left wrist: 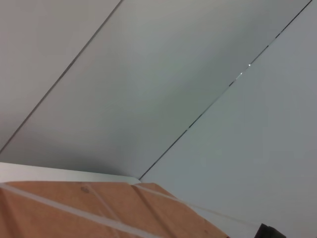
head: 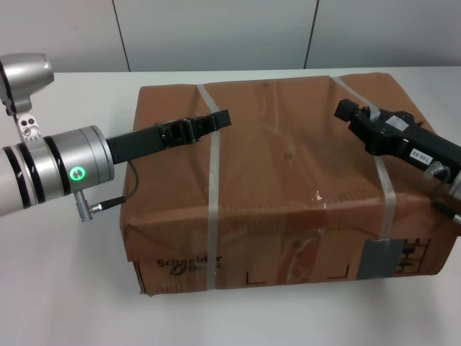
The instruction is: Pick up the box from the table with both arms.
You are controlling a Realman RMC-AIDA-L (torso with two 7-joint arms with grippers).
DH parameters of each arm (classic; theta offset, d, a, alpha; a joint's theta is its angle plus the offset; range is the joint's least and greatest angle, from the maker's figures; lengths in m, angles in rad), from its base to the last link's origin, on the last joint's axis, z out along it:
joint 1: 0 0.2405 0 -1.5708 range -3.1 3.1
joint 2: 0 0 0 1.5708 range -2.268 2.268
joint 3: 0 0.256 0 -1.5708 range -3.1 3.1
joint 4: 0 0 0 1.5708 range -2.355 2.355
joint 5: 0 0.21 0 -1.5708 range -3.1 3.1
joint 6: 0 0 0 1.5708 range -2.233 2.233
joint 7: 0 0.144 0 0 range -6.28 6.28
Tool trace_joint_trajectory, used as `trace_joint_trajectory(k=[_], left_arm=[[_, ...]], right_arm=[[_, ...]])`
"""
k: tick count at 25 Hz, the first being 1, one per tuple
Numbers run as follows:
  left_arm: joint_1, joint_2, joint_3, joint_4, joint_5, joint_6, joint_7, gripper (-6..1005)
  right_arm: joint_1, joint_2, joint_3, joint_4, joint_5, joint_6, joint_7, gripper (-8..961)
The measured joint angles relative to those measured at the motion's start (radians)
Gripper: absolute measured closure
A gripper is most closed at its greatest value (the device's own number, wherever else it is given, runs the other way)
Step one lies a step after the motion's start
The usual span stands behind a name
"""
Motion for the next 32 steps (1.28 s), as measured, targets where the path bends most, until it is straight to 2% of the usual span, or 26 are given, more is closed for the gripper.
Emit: trace_joint_trajectory(k=[32], left_arm=[[0.002, 0.002, 0.005, -0.005, -0.024, 0.0, 0.01, 914]], right_arm=[[-0.001, 0.0, -0.002, 0.0, 0.013, -0.005, 0.0, 899]])
